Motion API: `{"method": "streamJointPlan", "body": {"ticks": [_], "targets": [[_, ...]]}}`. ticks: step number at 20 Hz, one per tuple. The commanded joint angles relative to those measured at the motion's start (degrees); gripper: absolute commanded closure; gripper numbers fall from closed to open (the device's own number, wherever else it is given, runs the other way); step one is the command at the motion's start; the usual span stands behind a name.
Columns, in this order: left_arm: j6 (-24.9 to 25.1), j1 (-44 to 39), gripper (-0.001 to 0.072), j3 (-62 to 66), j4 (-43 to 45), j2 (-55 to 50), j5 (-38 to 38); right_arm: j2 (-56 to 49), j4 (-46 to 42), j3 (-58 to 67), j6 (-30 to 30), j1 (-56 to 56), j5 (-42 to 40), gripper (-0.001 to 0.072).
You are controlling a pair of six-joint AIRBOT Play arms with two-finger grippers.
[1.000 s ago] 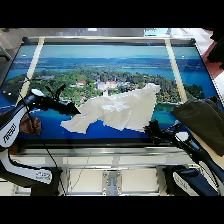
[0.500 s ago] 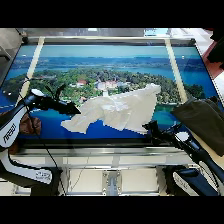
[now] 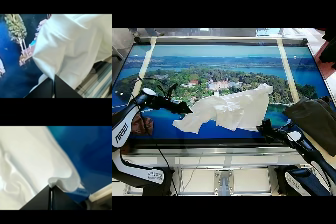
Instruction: Fold the shirts.
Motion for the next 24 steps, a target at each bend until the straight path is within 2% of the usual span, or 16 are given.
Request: {"method": "streamJointPlan", "body": {"ticks": [1, 3, 5, 7, 11, 14, 18, 19, 21, 24], "targets": [[-0.50, 0.09, 0.0697, 5.92, -0.70, 1.49, -7.04, 2.19, 0.85, 4.83, -13.75, 0.00, -1.25, 0.0681], [-2.36, 0.09, 0.0697, 11.89, -0.70, 4.48, -10.58, 5.51, -0.20, 10.95, -18.84, -0.04, -1.92, 0.0681], [-3.32, 0.11, 0.0697, 17.88, -0.50, 9.09, -13.53, 10.23, -7.91, 18.18, -19.96, -0.07, -1.36, 0.0682], [-4.50, 0.48, 0.0697, 23.96, -0.37, 15.17, -16.31, 16.20, -15.23, 25.09, -18.64, -0.07, -0.20, 0.0683], [-8.11, 4.61, 0.0697, 33.48, 6.64, 29.68, -18.10, 30.73, -29.49, 38.14, -8.94, -4.17, 3.34, 0.0684], [-13.51, 8.39, 0.0697, 38.12, 17.66, 40.30, -13.97, 38.91, -42.34, 48.63, -1.11, -8.87, 11.04, 0.0685], [-22.08, 9.03, 0.0698, 39.45, 34.12, 51.25, -0.74, 41.79, -52.89, 61.90, -0.17, -9.55, 17.99, 0.0685], [-23.65, 9.03, 0.0697, 39.45, 35.52, 52.06, -0.44, 41.48, -53.44, 63.43, -0.20, -9.51, 17.92, 0.0685], [-24.24, 9.03, 0.0698, 39.34, 32.35, 51.17, -4.02, 39.91, -51.98, 64.02, -0.37, -9.38, 20.24, 0.0685], [-24.04, 9.03, 0.0698, 39.32, 22.12, 44.63, -10.51, 32.41, -46.05, 63.08, -6.64, -9.38, 33.11, 0.0685]]}}
